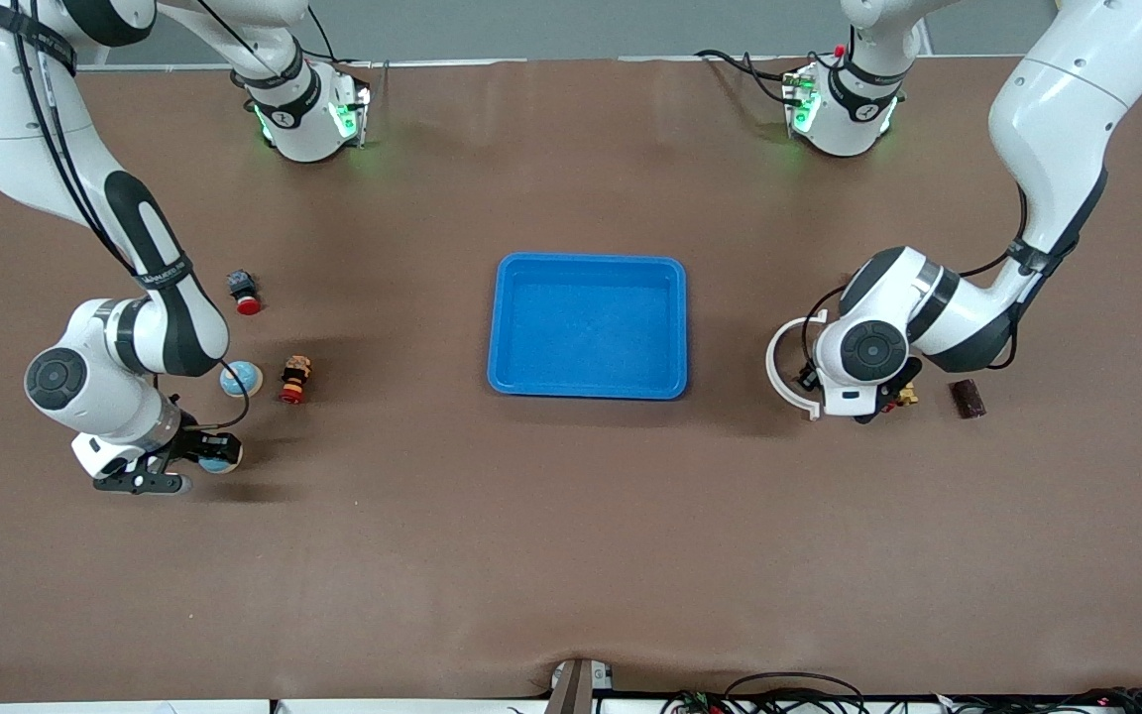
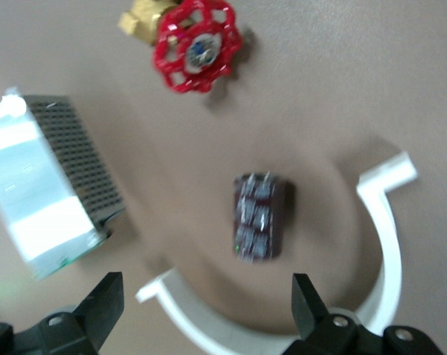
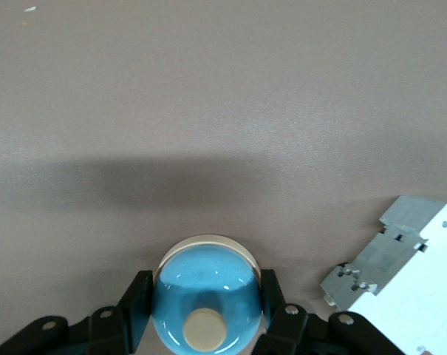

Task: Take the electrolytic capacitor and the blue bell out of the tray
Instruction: 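Place the bell by the first bell while the left places the capacitor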

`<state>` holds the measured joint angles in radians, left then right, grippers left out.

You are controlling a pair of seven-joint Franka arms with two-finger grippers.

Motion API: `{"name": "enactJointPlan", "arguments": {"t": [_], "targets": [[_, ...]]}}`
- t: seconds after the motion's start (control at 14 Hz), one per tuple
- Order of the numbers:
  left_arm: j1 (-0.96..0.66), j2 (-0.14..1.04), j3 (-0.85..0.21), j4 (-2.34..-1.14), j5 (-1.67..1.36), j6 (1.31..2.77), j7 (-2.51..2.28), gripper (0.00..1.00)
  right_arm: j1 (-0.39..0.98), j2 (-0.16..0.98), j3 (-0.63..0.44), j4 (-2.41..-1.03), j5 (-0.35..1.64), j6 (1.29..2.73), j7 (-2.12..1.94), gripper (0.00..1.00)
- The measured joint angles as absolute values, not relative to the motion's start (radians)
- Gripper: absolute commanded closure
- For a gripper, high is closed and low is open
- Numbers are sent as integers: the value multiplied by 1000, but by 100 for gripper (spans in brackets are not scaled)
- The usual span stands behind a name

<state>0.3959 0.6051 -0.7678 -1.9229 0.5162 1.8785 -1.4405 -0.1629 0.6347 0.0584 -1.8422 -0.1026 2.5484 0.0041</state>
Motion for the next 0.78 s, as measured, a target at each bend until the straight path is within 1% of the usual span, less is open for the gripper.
{"name": "enactJointPlan", "arguments": {"t": [0.14, 0.36, 0.43, 0.5, 0.57, 0.64, 0.78], "targets": [[395, 575, -810, -1843, 447, 1717, -1441, 0, -167, 635, 58, -1842, -103, 2548, 3, 100], [396, 544, -831, -1691, 343, 1500, -1430, 0, -170, 635, 58, -1842, -103, 2555, 2, 100], [398, 540, -833, -1657, 328, 1453, -1424, 0, -170, 636, 58, -1842, -103, 2560, 2, 100], [400, 538, -836, -1636, 323, 1432, -1420, 0, -170, 637, 58, -1843, -103, 2562, 2, 96], [400, 534, -839, -1622, 322, 1424, -1420, 0, -170, 638, 58, -1843, -103, 2565, 2, 26], [399, 527, -843, -1612, 322, 1423, -1420, 0, -171, 638, 58, -1843, -103, 2567, 2, 0], [399, 503, -849, -1582, 322, 1423, -1414, 0, -173, 639, 58, -1843, -102, 2568, 3, 0]]}}
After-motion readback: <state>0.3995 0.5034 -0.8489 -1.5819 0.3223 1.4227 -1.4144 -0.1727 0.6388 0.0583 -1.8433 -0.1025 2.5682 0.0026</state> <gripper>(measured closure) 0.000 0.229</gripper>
